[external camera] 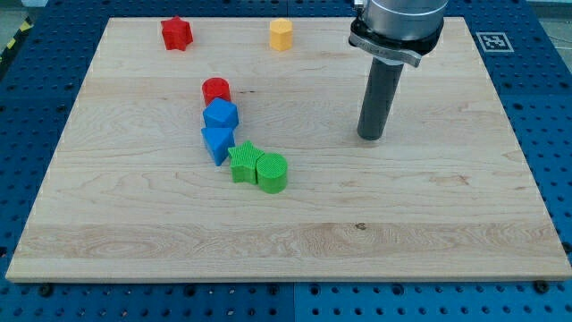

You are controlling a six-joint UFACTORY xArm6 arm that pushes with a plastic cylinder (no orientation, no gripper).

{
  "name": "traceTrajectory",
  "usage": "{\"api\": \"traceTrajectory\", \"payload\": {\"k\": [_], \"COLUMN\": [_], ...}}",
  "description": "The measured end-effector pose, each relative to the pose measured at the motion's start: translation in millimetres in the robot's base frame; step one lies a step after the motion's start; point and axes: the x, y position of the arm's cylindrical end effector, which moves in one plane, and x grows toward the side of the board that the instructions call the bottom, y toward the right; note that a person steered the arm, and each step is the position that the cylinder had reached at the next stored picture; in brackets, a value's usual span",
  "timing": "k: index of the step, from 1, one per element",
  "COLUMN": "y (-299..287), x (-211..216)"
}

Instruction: Place your arm to the right side of green circle

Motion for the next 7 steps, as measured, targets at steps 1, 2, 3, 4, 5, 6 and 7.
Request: {"api": "traceTrajectory", "payload": {"k": [1, 2, 3, 4, 5, 6, 7], "y": [-8.6, -10.2, -10.2, -11.3, -13.7, -14.1, -22.8], "x": [16.8, 18.7, 18.7, 24.3, 30.6, 33.1, 49.5]}}
